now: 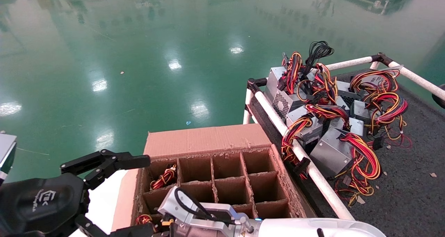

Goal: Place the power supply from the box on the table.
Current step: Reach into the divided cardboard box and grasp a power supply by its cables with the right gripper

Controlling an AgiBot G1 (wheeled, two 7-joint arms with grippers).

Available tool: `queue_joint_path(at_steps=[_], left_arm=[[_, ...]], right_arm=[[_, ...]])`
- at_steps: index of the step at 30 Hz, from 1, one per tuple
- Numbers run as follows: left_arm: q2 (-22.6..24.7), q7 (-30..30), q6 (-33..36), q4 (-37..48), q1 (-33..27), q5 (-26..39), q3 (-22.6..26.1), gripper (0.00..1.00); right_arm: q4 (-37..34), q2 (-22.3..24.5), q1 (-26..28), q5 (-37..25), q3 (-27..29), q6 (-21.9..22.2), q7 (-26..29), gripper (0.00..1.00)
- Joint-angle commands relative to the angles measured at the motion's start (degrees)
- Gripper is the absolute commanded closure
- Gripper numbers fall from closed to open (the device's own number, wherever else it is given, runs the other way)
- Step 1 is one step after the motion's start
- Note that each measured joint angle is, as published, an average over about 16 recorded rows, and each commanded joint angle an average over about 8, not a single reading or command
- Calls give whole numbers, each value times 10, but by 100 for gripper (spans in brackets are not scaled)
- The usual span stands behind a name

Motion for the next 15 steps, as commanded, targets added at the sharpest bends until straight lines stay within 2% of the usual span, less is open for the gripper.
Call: queue_joint_path(at_steps=[1,15], left_arm=[[0,0,0,0,0,0,0,0],[0,0,0,0,0,0,0,0]], right_arm=[[0,-1,0,-9,-2,3,8,100],[2,1,12,0,5,-1,24,100]])
